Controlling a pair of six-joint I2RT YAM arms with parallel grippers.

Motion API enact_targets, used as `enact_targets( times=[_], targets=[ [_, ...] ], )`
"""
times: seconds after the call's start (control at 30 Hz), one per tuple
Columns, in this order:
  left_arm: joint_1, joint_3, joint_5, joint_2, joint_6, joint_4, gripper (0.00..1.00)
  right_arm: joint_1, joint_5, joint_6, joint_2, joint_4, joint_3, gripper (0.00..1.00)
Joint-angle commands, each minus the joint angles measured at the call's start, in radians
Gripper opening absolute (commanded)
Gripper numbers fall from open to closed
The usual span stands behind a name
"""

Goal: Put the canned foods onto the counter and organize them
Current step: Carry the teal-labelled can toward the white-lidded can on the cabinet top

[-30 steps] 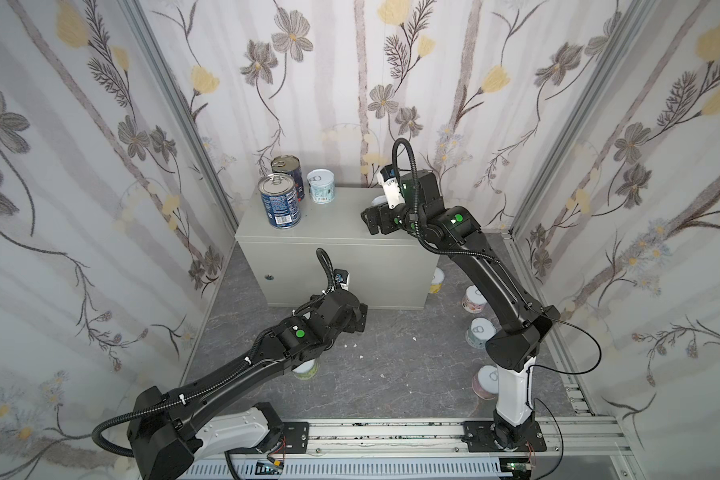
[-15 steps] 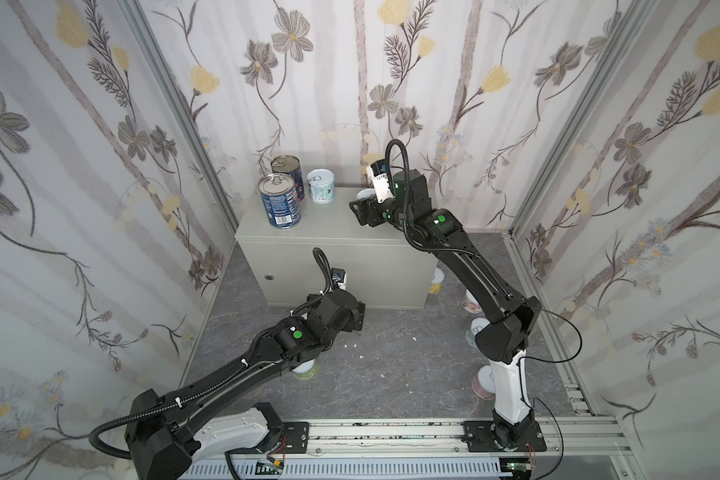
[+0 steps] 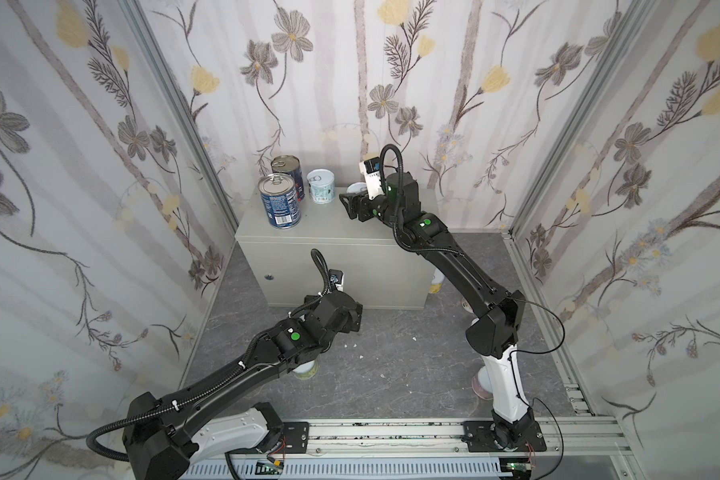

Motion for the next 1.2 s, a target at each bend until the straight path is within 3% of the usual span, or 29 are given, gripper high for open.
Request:
enact_targets(
  times=[0.0,0.67,1.17],
  targets=[
    [0.000,-0.003,-0.022,-0.006,-0.013,-0.008,1.00,-0.003,-0.014,-0.009,0.022,0.046,-0.002,0.84],
    [0.000,-0.017,-0.012,-0.051,-0.058,-0.045,1.00,-0.023,-0.003,-0.034,0.067,0.162,-0.001,0.89],
    [0.000,0.004,0.032,-0.051,-0.075,-0.058,1.00,0.003,-0.035,-0.137,-0.056,0.129,-0.002,1.00]
  ],
)
